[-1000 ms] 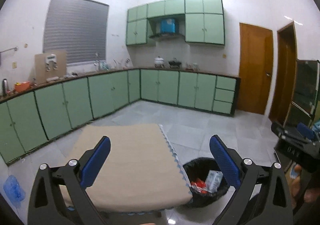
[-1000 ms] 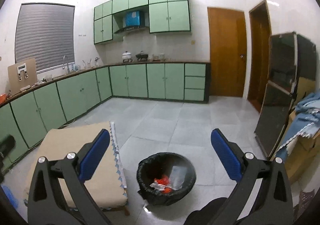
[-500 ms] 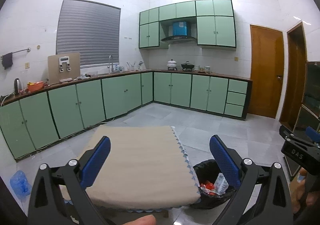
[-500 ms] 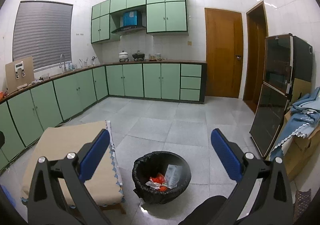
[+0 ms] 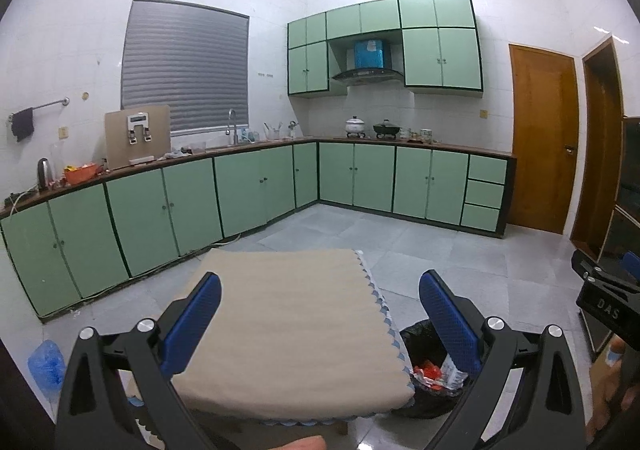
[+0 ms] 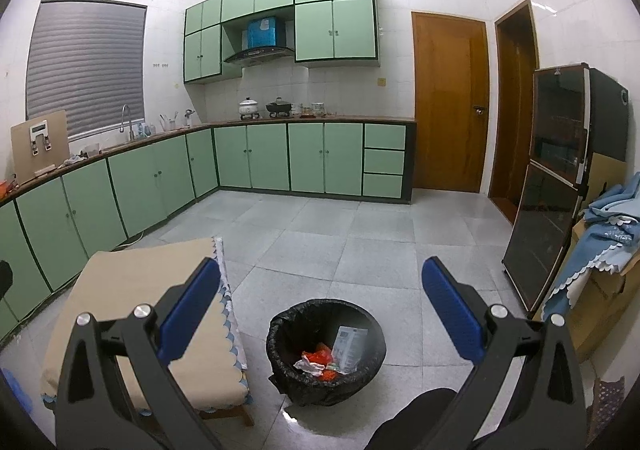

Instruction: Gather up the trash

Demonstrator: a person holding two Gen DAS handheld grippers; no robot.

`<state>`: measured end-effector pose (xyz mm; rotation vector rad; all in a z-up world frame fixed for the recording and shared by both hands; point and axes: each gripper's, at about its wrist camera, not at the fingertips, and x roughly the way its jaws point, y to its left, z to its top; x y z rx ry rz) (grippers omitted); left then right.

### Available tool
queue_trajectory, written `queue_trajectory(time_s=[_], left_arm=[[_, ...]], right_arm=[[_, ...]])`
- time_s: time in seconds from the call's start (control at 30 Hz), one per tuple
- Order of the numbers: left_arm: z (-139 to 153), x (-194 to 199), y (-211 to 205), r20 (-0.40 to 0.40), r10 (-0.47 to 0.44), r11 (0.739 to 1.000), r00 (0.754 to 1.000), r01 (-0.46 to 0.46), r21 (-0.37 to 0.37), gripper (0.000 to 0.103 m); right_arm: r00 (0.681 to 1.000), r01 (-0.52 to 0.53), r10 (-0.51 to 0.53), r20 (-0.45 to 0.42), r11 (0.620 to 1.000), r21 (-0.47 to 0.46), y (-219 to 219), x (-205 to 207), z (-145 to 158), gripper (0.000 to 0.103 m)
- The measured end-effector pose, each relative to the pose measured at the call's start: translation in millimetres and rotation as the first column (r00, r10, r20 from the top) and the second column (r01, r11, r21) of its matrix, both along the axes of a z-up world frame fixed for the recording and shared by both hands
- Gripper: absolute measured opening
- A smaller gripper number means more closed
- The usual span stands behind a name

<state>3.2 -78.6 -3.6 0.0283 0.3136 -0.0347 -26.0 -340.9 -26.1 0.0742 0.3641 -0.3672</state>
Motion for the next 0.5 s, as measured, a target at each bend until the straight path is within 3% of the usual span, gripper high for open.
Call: queue_trajectory(time_s=[0.5], left_arm=[[3.1, -2.6, 7.6, 0.003, 0.011, 1.0, 1.0, -0.011, -0.015, 0.097]], right_arm=[[1.0, -0.002, 0.002, -0.008, 1.0, -0.002, -1.3, 4.4, -0.2, 0.098]])
